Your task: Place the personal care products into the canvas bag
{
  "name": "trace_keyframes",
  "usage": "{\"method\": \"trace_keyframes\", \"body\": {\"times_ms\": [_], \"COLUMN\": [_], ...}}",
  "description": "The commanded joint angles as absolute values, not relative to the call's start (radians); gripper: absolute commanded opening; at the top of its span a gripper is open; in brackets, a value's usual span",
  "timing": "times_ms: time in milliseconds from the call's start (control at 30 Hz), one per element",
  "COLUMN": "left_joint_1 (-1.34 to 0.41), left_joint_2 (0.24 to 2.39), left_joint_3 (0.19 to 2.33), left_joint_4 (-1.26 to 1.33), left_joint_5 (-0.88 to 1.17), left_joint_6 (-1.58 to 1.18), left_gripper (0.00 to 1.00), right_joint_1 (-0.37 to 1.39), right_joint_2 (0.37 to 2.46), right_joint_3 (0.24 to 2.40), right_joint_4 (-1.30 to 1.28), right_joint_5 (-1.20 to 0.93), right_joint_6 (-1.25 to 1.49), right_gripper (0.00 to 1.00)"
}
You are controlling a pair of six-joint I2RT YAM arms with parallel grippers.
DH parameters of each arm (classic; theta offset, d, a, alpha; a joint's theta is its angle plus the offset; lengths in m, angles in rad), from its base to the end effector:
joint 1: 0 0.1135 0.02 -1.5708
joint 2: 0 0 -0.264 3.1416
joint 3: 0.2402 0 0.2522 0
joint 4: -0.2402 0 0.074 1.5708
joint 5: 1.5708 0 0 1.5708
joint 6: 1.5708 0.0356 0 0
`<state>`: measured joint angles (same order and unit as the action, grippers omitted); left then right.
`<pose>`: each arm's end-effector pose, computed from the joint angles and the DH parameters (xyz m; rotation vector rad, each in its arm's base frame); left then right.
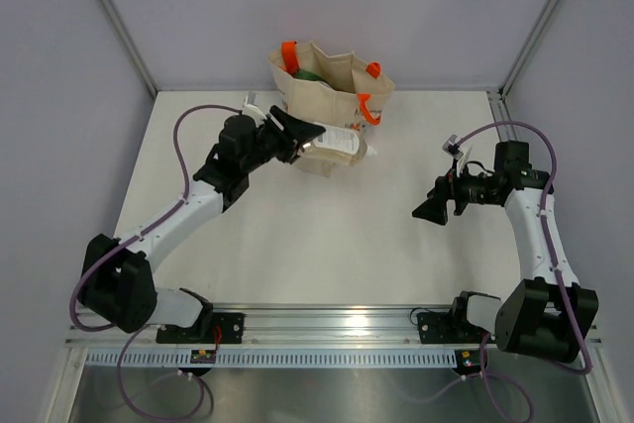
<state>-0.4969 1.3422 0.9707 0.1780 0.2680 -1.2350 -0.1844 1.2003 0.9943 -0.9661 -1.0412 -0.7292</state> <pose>0.2737 -0.1592 0.3168 -0.5149 1.9472 -1.4299 0.2142 -0.0087 0.2834 -0.8307 2.0340 0.9285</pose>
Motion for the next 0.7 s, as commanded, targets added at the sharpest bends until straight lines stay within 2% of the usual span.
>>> {"method": "trace_keyframes", "body": {"times_ms": [0, 333, 667], "left_joint_1": [-0.468, -0.423, -0.342], "left_joint_2": [1.402, 1.722, 1.946], "left_joint_3": [1.178, 1.644, 1.928], "left_joint_4": [0.394, 0.270, 0.126], "left_joint_5": [0.230, 0.166, 0.146], "left_joint_6": [-1.333, -1.286, -1.230], "left_gripper": [0.00, 0.00, 0.00], "right_joint_1": [-0.189, -0.189, -0.187], "right_joint_2": [1.157, 1.137, 1.114], "right_joint_3": [0.979, 0.953, 0.936], "right_joint_4": [-0.951, -0.925, -0.904], "right_joint_5": [-1.072, -1.052, -1.042], "right_joint_6": [-0.724, -0.719, -0.707], "right_gripper": [0.99, 1.00, 0.99]}}
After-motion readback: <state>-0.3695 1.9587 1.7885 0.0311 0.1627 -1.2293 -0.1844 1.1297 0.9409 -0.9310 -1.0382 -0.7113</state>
